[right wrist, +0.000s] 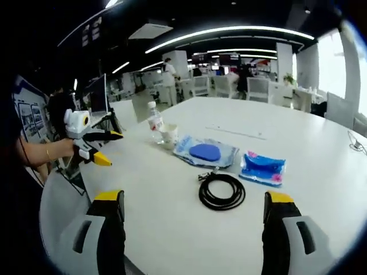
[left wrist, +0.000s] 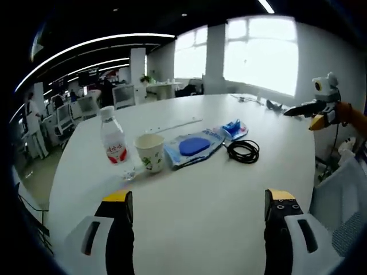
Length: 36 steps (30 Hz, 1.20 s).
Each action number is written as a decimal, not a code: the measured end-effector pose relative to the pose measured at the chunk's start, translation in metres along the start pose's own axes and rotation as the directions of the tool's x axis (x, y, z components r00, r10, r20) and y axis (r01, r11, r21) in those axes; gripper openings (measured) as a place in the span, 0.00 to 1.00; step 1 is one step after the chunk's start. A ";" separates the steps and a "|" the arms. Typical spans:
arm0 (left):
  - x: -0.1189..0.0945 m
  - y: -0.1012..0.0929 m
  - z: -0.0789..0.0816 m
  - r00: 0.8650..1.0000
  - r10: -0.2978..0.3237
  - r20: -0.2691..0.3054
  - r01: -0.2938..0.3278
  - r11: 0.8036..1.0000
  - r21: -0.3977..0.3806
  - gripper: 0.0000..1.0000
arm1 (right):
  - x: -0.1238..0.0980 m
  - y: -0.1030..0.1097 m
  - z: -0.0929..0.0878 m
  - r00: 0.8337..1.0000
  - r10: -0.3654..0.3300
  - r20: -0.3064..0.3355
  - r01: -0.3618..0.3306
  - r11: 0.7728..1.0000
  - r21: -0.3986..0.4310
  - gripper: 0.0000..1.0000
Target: Arrange the tabletop items into an orderly group along one side of the table until the central work area is clear of visible clutter.
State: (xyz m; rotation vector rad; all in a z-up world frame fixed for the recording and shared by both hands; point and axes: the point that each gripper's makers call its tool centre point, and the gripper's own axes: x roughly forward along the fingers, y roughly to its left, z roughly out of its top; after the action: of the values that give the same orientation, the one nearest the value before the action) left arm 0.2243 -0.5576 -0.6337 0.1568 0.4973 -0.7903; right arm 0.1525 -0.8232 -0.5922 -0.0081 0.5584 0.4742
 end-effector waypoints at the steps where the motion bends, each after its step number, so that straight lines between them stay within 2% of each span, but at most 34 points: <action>1: -0.003 0.000 -0.001 1.000 -0.002 -0.001 0.002 1.000 -0.003 0.95 | -0.003 0.001 -0.002 1.000 -0.002 0.001 0.002 1.000 0.004 1.00; 12: -0.032 -0.006 -0.001 1.000 0.019 0.025 -0.017 0.998 -0.053 0.95 | -0.024 0.006 -0.020 1.000 -0.016 -0.012 0.016 1.000 0.003 1.00; 19: -0.036 -0.015 -0.008 1.000 0.014 0.000 -0.014 0.999 -0.051 0.94 | -0.028 0.004 -0.030 1.000 -0.017 -0.015 0.017 1.000 -0.022 1.00; 25: -0.036 -0.015 -0.012 0.999 0.035 -0.012 -0.036 0.997 -0.061 0.94 | -0.029 -0.001 -0.038 0.999 -0.033 -0.019 0.033 0.999 -0.041 1.00; 36: -0.033 -0.016 -0.016 0.997 0.068 -0.023 -0.069 0.995 -0.071 0.94 | -0.032 -0.015 -0.047 0.998 -0.064 -0.019 0.063 0.998 -0.027 1.00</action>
State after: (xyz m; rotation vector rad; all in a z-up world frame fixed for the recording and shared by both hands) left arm 0.1876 -0.5426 -0.6308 0.1153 0.5365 -0.7033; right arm 0.1108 -0.8567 -0.6178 -0.0552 0.5698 0.4199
